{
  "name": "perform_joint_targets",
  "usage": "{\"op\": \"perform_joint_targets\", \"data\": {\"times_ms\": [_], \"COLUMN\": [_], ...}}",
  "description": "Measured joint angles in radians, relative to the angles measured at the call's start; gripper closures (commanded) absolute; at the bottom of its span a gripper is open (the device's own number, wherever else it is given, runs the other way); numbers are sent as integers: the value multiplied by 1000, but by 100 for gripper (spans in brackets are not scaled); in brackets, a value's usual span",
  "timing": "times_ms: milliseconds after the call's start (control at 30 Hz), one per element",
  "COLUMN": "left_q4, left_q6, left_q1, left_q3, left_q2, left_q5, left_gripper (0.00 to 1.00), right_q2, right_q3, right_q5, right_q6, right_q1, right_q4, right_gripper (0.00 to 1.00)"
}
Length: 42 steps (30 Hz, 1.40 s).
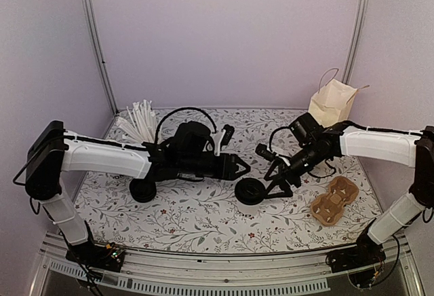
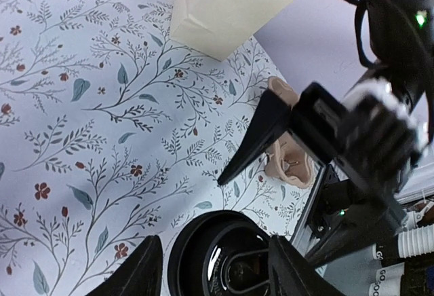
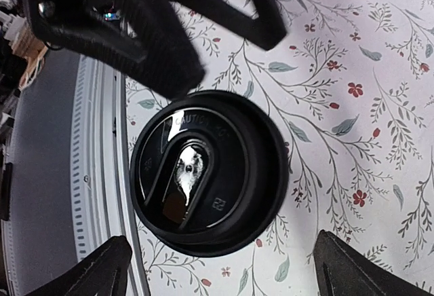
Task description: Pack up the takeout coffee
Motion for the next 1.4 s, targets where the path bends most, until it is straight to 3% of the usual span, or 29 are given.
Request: {"op": "perform_joint_targets", "data": {"times_ms": [233,567,1133,1400], "left_q4": [-5,6,-25,-11], "left_q6": [50,55,-79,-90], "left_q1": [0,1,-6,-18], "left_q3": [101,27,-106,-195], "left_q2": [107,84,-39,-208], "left_q5": [35,18,-50,-80], "left_gripper": [47,50,48,46], "right_q2": [-19,55,146,114], "right_q3": [-46,17,114,84], "right_q5": [199,309,322,211], "right_q6": [-19,-10,38,35], "right_q1": [111,113,6,6], "right_q4": [38,50,97,55], "right_gripper": [1,2,3,10]}}
